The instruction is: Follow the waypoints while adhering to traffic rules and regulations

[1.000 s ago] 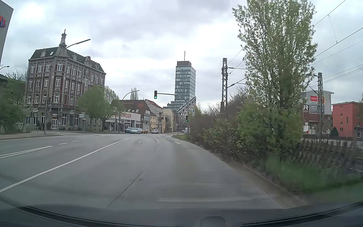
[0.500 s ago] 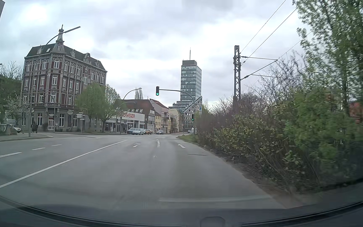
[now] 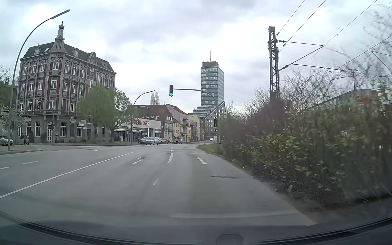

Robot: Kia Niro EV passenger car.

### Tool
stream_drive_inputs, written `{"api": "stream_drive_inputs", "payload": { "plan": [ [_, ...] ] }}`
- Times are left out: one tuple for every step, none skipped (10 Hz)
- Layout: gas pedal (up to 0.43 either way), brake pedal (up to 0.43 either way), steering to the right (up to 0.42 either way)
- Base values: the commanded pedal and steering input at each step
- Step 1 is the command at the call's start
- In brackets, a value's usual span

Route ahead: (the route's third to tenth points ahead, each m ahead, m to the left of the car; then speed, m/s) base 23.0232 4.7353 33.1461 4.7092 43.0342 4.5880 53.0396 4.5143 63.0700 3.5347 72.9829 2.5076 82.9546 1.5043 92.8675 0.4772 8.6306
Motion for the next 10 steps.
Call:
{"api": "stream_drive_inputs", "payload": {
  "plan": [
    [0.169, 0.0, -0.03],
    [0.169, 0.0, -0.033],
    [0.169, 0.0, -0.033],
    [0.169, 0.0, -0.033],
    [0.169, 0.0, -0.034],
    [0.169, 0.0, -0.034],
    [0.169, 0.0, -0.034],
    [0.169, 0.0, -0.034],
    [0.169, 0.0, -0.034],
    [0.169, 0.0, -0.034]
  ]
}}
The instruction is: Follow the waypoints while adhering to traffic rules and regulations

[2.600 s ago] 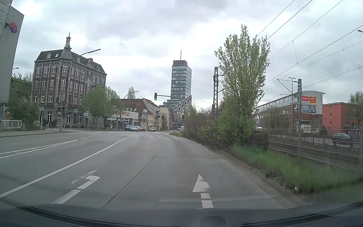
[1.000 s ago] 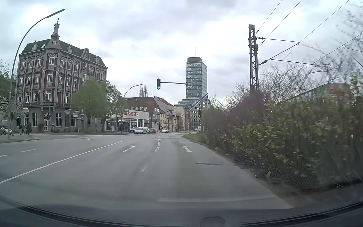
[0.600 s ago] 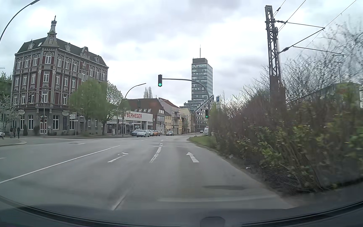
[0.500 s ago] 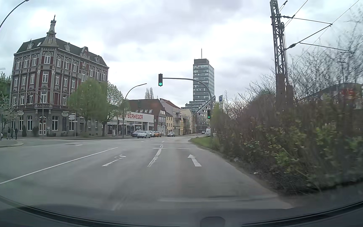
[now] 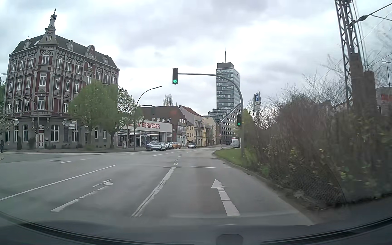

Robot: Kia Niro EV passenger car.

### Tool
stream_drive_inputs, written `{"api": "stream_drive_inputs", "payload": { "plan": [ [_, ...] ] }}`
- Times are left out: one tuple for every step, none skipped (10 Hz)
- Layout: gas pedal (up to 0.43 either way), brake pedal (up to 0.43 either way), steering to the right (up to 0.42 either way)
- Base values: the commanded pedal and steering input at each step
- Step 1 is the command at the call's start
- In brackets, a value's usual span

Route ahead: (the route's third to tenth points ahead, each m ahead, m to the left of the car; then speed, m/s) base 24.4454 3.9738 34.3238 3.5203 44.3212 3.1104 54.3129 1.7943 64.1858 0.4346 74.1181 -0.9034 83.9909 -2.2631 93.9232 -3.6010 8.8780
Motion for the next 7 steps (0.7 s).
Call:
{"api": "stream_drive_inputs", "payload": {
  "plan": [
    [0.169, 0.0, -0.031],
    [0.169, 0.0, -0.023],
    [0.169, 0.0, -0.016],
    [0.169, 0.0, -0.016],
    [0.169, 0.0, -0.02],
    [0.169, 0.0, -0.021],
    [0.169, 0.0, -0.021]
  ]
}}
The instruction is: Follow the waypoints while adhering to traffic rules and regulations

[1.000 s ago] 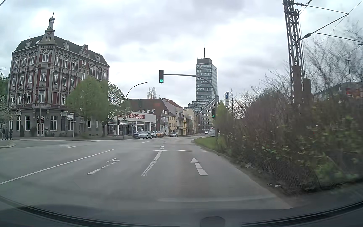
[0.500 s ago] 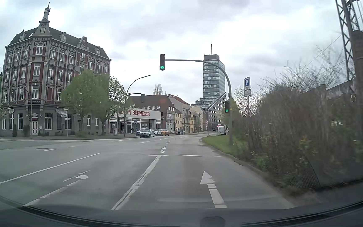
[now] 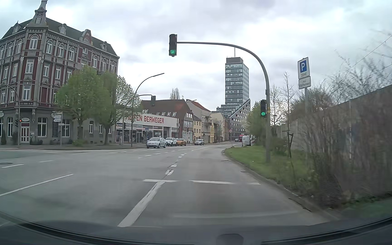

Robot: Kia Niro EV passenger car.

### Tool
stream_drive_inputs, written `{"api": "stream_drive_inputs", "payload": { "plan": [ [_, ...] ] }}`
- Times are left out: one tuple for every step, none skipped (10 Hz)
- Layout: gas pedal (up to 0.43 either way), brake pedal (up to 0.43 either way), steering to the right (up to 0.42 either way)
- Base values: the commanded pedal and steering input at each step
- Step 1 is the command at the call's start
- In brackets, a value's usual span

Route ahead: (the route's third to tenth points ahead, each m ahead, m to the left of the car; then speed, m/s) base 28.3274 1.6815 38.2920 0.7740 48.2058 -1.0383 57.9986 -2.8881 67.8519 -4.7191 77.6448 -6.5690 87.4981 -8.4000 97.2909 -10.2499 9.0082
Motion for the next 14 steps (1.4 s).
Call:
{"api": "stream_drive_inputs", "payload": {
  "plan": [
    [0.169, 0.0, -0.021],
    [0.169, 0.0, -0.021],
    [0.169, 0.0, -0.021],
    [0.169, 0.0, -0.021],
    [0.169, 0.0, -0.021],
    [0.169, 0.0, -0.019],
    [0.169, 0.0, -0.019],
    [0.169, 0.0, -0.018],
    [0.138, 0.0, -0.017],
    [0.13, 0.0, -0.012],
    [0.13, 0.0, -0.006],
    [0.13, 0.0, -0.003],
    [0.13, 0.0, 0.0],
    [0.169, 0.0, 0.006]
  ]
}}
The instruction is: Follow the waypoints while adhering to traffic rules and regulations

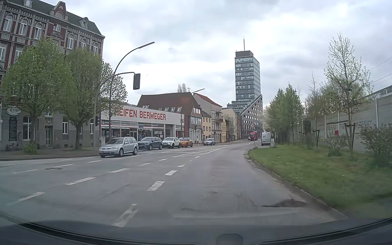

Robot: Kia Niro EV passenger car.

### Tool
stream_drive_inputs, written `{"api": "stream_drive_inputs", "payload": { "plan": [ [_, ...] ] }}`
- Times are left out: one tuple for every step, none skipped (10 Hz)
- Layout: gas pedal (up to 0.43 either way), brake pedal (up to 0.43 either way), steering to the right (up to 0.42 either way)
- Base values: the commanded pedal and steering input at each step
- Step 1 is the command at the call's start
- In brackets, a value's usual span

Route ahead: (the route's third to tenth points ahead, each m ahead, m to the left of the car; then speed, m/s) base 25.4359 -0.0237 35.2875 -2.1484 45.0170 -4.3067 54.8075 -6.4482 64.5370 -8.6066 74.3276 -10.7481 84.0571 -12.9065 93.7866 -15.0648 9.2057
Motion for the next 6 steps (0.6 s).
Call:
{"api": "stream_drive_inputs", "payload": {
  "plan": [
    [0.177, 0.0, 0.006],
    [0.177, 0.0, 0.009],
    [0.177, 0.0, 0.015],
    [0.177, 0.0, 0.021],
    [0.177, 0.0, 0.022],
    [0.177, 0.0, 0.021]
  ]
}}
